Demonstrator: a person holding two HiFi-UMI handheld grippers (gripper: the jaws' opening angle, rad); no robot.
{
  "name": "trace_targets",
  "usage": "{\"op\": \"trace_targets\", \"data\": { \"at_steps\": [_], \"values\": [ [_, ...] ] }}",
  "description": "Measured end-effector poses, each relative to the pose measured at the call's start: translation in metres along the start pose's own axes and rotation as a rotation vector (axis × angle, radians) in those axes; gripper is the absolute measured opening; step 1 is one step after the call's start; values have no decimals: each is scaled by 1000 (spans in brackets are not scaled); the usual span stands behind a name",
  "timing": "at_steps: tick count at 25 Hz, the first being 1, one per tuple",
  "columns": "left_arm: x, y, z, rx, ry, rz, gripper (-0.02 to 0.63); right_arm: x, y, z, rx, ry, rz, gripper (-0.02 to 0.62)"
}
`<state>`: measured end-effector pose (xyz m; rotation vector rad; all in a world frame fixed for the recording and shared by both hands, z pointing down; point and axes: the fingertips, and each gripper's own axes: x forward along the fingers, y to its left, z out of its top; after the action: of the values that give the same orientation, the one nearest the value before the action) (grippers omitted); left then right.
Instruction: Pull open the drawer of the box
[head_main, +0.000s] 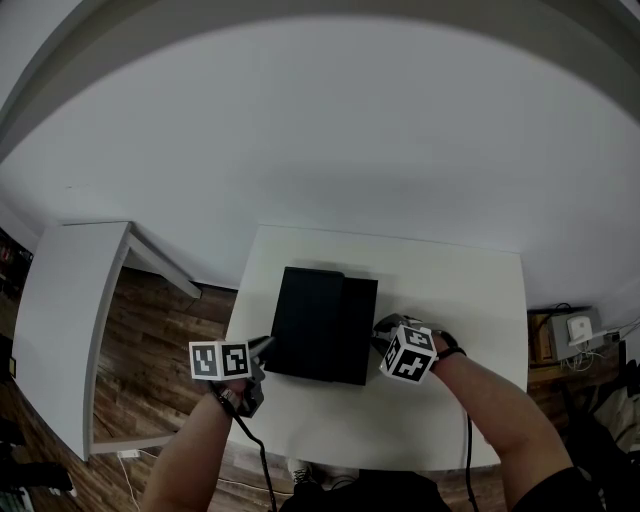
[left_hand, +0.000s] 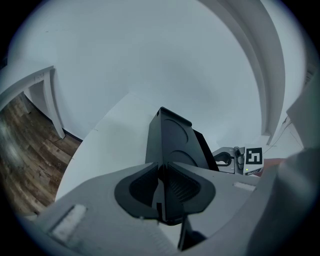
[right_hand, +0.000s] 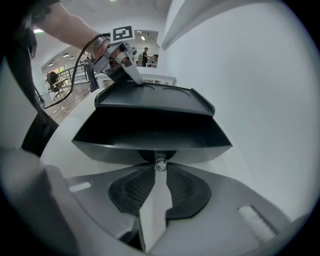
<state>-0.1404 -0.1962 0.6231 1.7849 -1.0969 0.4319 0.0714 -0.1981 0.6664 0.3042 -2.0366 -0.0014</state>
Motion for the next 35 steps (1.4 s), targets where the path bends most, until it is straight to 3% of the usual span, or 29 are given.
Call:
{"op": "trace_targets", "data": {
  "at_steps": [35],
  "values": [
    [0,2,1,-10,-15,2,72,-20,-7,-39,44,16,-41,71]
  ]
}}
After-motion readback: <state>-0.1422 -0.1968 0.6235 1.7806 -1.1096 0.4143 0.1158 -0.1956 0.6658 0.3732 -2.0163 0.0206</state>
